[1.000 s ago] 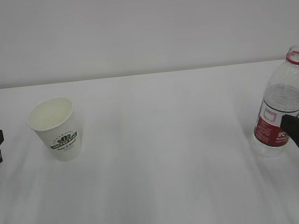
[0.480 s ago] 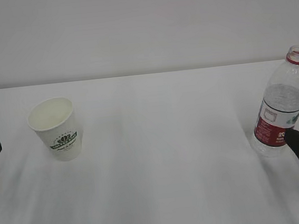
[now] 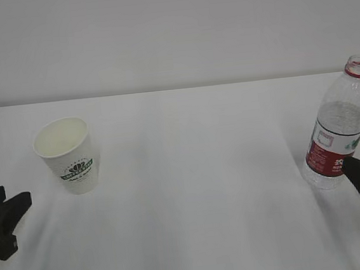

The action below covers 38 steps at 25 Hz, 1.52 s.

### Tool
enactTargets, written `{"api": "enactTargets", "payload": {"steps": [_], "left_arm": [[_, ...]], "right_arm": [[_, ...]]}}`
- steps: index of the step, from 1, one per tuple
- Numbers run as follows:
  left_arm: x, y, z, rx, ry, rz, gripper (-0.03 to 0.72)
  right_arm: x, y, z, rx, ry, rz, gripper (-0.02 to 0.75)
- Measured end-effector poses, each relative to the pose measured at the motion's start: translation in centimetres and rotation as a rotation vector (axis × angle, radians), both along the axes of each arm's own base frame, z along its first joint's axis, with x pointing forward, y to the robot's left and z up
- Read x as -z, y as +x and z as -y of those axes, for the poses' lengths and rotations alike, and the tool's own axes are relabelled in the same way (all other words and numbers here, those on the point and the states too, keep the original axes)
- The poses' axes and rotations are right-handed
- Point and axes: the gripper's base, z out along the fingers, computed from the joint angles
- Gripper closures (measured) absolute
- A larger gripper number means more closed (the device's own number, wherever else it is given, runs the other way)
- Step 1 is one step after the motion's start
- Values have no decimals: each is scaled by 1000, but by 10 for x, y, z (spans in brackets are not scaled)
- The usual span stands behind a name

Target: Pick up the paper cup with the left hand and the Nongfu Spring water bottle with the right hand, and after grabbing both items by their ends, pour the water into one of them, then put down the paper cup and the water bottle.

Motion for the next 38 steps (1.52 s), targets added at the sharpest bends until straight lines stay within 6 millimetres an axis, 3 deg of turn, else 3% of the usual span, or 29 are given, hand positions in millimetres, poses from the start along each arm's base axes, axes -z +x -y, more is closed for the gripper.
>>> {"api": "enactTargets", "payload": {"steps": [7, 17, 25, 38], "left_arm": [[20, -1, 1, 20, 11, -104, 326], [20, -3, 4, 54, 10, -102, 323], [20, -5, 9, 122, 12, -100, 309], [20, -6, 10, 138, 12, -98, 309]], "right_arm": [[0, 0, -1, -11, -9, 2, 170], [-1, 3, 0, -6, -28, 15, 164], [8, 16, 2, 7, -39, -18, 72], [11, 28, 2, -32, -143, 7, 66]]}}
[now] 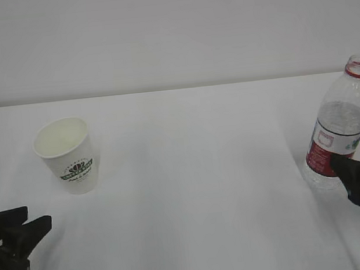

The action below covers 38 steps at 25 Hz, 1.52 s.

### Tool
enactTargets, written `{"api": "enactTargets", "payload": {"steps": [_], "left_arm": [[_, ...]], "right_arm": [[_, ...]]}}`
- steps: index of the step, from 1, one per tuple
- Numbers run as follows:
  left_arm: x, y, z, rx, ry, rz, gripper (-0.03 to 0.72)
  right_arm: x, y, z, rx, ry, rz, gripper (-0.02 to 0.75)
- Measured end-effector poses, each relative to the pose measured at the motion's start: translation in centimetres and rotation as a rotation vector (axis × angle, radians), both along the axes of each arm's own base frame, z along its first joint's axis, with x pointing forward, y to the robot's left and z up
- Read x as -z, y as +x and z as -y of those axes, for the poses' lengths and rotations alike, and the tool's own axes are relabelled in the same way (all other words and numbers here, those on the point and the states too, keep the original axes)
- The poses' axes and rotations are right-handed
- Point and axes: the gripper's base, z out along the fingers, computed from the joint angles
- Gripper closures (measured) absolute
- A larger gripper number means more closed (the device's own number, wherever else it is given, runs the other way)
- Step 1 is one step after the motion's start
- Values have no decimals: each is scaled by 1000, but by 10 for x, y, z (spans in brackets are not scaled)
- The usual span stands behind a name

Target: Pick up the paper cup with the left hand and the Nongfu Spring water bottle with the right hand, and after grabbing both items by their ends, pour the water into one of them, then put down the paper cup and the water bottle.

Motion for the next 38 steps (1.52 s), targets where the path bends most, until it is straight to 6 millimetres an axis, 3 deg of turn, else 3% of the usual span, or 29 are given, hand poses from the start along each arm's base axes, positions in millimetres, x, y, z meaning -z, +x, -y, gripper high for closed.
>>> {"api": "enactTargets", "payload": {"steps": [12, 38], "left_arm": [[0, 0, 0, 2, 0, 0, 309], [0, 0, 0, 2, -1, -1, 309]], "right_arm": [[9, 28, 0, -6, -6, 5, 66], [11, 67, -3, -33, -10, 67, 74]]}}
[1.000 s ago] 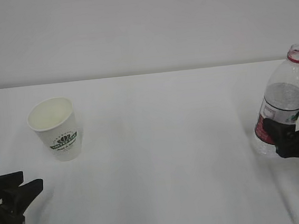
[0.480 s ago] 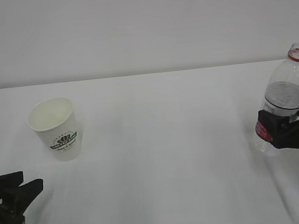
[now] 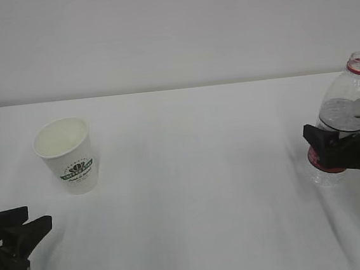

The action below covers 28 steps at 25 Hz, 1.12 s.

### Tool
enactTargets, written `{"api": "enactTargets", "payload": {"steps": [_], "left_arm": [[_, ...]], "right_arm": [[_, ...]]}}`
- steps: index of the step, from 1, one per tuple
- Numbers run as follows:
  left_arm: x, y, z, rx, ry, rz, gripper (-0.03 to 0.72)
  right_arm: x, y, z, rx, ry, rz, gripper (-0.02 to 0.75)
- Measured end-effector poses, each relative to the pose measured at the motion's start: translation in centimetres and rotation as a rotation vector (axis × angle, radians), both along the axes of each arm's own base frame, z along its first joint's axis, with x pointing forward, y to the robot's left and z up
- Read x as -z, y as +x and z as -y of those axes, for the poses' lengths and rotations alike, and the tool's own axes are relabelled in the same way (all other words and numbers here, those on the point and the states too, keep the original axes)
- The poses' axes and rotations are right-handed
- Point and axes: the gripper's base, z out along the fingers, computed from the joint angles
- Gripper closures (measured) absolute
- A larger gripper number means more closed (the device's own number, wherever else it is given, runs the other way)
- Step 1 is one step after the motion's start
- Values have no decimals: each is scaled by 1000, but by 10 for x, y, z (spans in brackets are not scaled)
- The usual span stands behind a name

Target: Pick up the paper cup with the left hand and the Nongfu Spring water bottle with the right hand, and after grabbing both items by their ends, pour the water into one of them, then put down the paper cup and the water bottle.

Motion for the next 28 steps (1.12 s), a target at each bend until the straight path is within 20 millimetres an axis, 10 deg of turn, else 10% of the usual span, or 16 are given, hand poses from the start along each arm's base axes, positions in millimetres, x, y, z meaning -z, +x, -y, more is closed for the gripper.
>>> {"api": "enactTargets", "payload": {"steps": [28], "left_arm": [[0, 0, 1, 11, 0, 0, 310]], "right_arm": [[-1, 3, -1, -14, -3, 12, 223]]}}
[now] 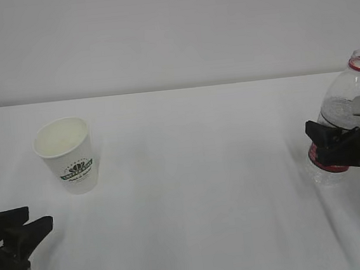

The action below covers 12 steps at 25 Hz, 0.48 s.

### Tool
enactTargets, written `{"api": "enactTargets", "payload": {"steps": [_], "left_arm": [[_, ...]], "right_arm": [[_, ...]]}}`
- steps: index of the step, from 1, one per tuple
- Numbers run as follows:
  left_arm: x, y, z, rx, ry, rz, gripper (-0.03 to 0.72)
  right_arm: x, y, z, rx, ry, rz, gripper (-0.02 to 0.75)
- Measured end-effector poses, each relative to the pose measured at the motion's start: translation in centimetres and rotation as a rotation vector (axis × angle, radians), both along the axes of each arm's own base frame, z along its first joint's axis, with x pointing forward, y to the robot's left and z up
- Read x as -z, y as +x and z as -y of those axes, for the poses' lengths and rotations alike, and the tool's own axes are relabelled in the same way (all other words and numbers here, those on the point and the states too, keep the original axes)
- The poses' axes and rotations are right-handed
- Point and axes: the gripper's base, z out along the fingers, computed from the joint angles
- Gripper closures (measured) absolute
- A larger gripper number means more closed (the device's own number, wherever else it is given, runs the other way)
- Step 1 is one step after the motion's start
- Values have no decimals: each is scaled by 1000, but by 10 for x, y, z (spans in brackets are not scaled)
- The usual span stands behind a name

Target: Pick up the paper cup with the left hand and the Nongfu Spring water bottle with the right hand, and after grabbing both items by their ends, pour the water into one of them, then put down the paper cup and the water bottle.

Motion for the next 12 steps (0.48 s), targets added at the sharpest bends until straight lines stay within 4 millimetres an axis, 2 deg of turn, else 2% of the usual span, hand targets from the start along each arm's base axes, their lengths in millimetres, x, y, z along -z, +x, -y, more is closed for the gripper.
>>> {"api": "enactTargets", "payload": {"steps": [7, 12], "left_arm": [[0, -1, 2, 29, 0, 0, 310], [0, -1, 2, 31, 0, 0, 310]], "right_arm": [[0, 0, 0, 0, -1, 0, 226], [0, 0, 0, -4, -3, 0, 258]]}}
